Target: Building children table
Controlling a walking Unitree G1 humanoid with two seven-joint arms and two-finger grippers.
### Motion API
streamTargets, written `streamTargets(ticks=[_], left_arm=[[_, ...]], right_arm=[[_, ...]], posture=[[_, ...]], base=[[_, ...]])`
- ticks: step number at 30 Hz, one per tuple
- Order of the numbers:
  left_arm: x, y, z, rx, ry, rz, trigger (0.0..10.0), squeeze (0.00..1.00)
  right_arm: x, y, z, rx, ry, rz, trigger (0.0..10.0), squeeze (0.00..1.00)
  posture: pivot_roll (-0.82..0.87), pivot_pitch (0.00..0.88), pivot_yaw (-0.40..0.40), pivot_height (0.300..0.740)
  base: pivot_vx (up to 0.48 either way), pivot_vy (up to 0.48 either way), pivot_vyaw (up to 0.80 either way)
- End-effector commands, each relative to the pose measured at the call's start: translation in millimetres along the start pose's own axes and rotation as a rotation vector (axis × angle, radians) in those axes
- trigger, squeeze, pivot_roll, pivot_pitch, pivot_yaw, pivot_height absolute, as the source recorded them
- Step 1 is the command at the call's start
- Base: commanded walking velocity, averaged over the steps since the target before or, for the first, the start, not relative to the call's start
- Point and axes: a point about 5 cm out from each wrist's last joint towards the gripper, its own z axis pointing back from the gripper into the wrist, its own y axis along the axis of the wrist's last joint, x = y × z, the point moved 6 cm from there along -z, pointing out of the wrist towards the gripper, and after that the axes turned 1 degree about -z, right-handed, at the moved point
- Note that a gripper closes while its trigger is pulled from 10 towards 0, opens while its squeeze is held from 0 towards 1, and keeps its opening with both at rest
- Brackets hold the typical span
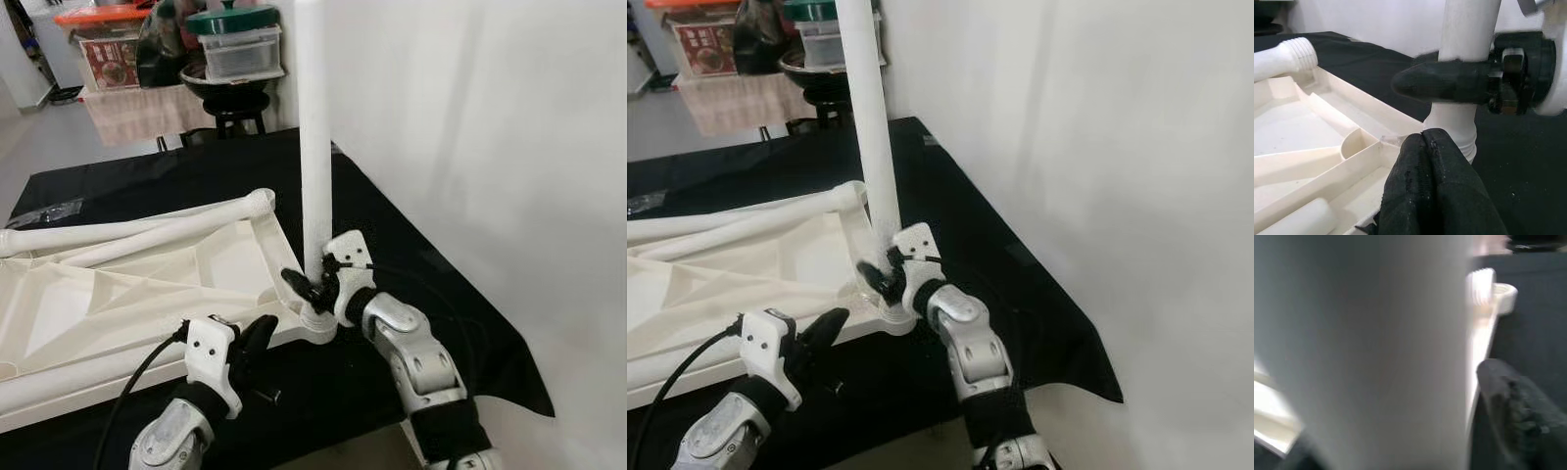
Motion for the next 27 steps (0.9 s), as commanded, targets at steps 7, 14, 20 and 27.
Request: streamTargets(ticks=[7,14,20,27], left_arm=[[-1.1,-4,-0.2,-0.018,0.003,0.008,10.0,0.00],[-0.3,-4,-0.2,-0.021,0.001,0.011,10.0,0.00],[0.3,-5,0.9,-0.025,0.000,0.013,10.0,0.00],[0.7,-5,1.2,-0.025,-0.002,0.015,10.0,0.00]], right_arm=[[-4.1,28,-2.5,0.068,0.204,0.063,10.0,0.00],[-3.3,21,-3.0,-0.004,0.397,0.130,10.0,0.00],[7.4,21,1.9,-0.028,0.473,0.068,0.0,0.00],[20.9,12,11.8,-0.040,0.456,0.046,0.0,0.00]], posture=[[-0.01,0.042,-0.002,0.740],[0.00,0.041,-0.003,0.740],[0.02,0.042,-0.005,0.740],[0.01,0.045,-0.002,0.740]], base=[[0.000,0.000,0.00],[0.000,0.000,0.00],[0.000,0.000,0.00],[0.000,0.000,0.00]])
